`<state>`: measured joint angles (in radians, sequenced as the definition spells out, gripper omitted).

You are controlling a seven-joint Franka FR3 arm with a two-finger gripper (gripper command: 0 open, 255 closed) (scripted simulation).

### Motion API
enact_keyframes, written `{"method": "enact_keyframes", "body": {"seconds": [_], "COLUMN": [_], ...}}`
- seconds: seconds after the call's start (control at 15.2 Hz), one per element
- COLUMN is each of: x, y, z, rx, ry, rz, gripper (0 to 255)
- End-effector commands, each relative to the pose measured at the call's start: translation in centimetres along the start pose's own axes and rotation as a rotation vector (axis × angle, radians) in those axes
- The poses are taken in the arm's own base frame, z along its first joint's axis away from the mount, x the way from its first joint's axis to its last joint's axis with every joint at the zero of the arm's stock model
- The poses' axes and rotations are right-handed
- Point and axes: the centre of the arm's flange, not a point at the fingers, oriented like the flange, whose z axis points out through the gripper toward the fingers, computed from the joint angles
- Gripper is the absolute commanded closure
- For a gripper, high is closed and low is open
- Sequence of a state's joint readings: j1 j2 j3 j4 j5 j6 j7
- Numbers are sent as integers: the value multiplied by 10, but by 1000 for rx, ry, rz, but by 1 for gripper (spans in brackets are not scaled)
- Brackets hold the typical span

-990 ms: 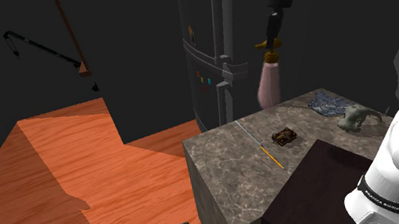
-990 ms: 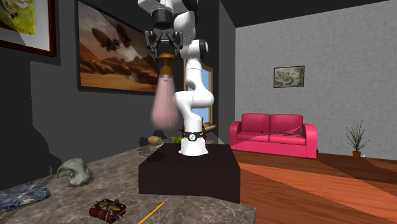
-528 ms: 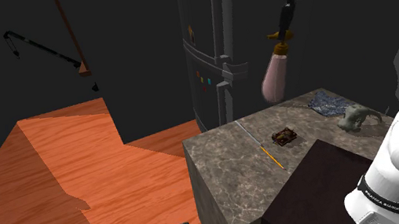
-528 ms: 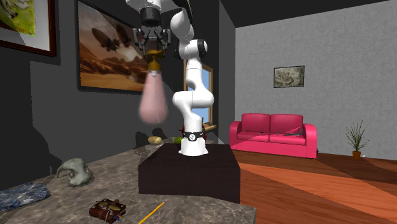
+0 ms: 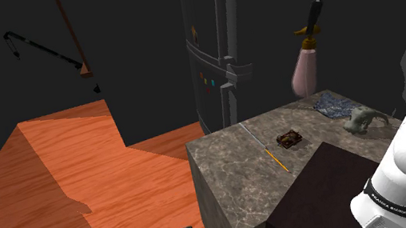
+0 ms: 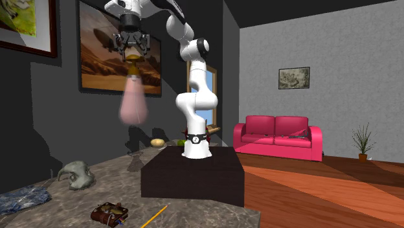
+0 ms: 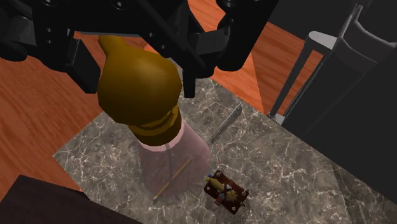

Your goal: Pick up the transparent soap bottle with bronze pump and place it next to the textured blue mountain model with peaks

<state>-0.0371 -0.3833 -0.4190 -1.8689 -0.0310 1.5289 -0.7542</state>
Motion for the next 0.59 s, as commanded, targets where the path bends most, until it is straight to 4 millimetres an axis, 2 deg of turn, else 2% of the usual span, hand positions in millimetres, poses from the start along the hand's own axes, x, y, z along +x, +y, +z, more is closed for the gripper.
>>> {"method": "enact_keyframes", "body": {"seconds": [0.0, 0.53], "x": [-12, -71], "y": [20, 107], "z": [-3, -16], "rx": [-1, -1], "ry": [0, 0], "rz": [-2, -2], "gripper": [255, 255]}}
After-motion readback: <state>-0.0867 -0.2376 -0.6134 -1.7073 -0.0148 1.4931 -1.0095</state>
